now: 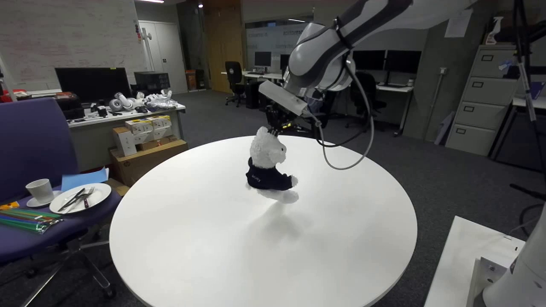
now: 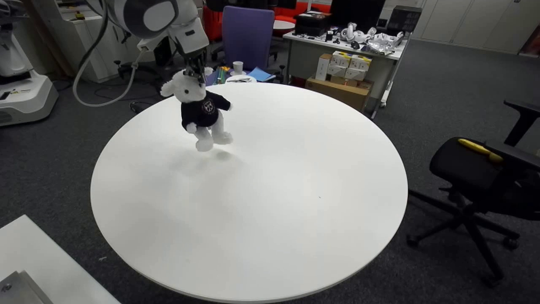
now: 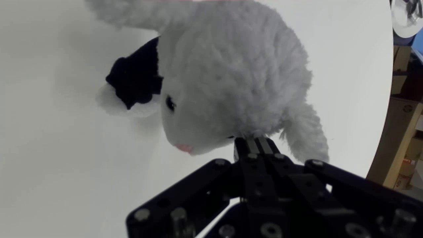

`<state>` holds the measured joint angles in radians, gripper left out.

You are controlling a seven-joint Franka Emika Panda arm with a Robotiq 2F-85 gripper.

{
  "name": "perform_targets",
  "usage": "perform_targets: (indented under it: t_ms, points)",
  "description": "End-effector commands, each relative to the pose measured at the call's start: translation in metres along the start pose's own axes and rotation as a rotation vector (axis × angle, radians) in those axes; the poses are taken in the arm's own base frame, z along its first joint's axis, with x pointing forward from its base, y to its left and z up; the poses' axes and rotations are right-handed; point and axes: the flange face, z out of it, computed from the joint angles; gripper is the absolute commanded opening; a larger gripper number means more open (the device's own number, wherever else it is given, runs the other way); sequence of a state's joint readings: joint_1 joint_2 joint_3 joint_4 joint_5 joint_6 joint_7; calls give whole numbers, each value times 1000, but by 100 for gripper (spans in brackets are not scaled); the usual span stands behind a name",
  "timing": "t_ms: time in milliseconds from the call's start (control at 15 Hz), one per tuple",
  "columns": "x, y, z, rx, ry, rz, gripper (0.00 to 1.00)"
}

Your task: Pick up the stuffed toy and place it seated the right way up on the table

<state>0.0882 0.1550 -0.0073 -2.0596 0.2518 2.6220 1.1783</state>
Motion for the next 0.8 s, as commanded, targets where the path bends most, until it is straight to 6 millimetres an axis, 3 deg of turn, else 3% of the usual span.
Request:
perform_targets:
  t_ms: [0,333,733]
  points:
    - [-4,47,-53,58,17,-18,3]
    - [7,85,-80,76,41,38,3]
    - [35,117,-73,36,31,140,3]
